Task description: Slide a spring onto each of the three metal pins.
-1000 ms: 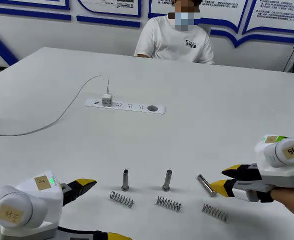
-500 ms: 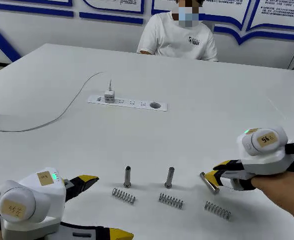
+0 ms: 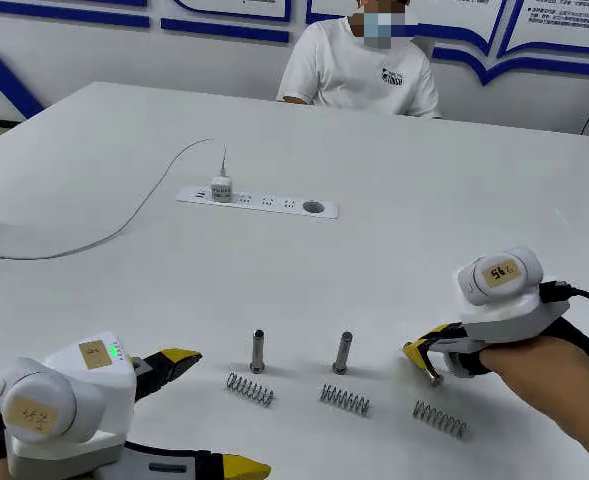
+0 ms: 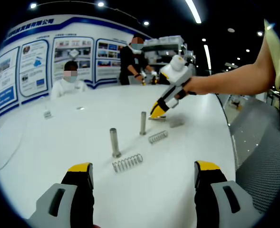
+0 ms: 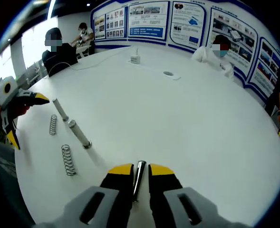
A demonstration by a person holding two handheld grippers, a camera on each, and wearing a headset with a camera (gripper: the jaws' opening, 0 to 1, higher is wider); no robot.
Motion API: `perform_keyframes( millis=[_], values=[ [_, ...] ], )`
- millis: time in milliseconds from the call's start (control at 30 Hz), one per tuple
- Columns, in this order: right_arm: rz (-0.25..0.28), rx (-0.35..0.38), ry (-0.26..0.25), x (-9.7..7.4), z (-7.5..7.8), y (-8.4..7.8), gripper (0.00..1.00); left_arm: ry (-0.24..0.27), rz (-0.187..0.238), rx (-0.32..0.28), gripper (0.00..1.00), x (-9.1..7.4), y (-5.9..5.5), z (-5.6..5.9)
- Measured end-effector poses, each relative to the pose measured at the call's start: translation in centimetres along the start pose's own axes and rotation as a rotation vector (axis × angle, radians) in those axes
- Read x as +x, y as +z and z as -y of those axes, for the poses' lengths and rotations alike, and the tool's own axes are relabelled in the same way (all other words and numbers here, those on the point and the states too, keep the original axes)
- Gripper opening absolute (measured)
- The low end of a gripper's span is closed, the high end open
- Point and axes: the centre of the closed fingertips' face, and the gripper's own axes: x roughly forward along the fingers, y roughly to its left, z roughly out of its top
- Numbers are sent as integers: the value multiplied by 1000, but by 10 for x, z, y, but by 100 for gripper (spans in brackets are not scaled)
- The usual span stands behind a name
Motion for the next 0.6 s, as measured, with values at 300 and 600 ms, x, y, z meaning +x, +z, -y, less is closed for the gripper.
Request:
perform_keyframes(
  millis=[300,600],
  values=[
    [-11,33,2,5,2,-1,13,-4,1,-2,89,2,0,-1],
    [-36,77,10,11,2,-4,12,-1,-1,-3,89,1,0,-4]
  ],
)
